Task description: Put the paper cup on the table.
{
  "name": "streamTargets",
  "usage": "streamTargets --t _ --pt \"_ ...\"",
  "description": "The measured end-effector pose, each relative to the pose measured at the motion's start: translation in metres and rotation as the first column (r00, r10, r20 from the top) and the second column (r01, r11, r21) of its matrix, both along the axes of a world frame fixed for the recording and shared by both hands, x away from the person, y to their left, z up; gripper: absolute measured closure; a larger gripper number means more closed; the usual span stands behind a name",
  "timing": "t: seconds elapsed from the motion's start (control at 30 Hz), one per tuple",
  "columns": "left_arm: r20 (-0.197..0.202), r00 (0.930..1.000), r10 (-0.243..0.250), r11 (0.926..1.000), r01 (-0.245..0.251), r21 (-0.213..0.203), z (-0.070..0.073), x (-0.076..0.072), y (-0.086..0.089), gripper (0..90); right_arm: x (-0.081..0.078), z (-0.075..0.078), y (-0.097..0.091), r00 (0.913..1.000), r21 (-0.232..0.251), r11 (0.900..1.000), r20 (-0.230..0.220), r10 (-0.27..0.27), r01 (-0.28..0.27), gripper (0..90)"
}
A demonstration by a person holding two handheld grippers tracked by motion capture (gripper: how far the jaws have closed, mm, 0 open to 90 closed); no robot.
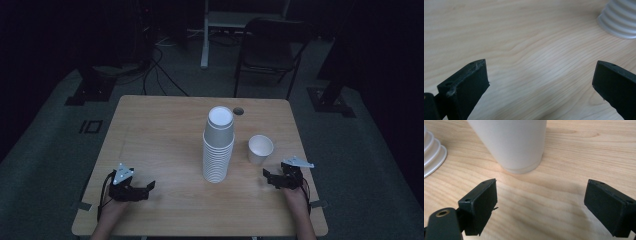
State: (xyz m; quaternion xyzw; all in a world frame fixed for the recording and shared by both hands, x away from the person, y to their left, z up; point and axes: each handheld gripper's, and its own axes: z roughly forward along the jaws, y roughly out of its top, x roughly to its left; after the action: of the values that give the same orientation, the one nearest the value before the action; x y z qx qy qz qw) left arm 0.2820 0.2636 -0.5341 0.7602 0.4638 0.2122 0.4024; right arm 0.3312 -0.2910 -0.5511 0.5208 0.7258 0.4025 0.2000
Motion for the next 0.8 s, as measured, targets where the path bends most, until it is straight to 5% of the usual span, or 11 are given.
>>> streamTargets --t 0.47,0.8 --pt "-0.022 0.9979 0.06 0.9978 -0.06 0.027 -0.007 -0.002 0.008 0.7 -0.028 0.0 -0.02 0.999 -0.005 0.999 -0.007 -0.044 0.044 11.0" --pt "-0.016 0.995 0.099 0.9944 -0.098 0.04 -0.009 -0.005 0.015 0.7 -0.046 -0.001 -0.032 0.9956 -0.058 0.994 -0.011 -0.094 0.093 11.0"
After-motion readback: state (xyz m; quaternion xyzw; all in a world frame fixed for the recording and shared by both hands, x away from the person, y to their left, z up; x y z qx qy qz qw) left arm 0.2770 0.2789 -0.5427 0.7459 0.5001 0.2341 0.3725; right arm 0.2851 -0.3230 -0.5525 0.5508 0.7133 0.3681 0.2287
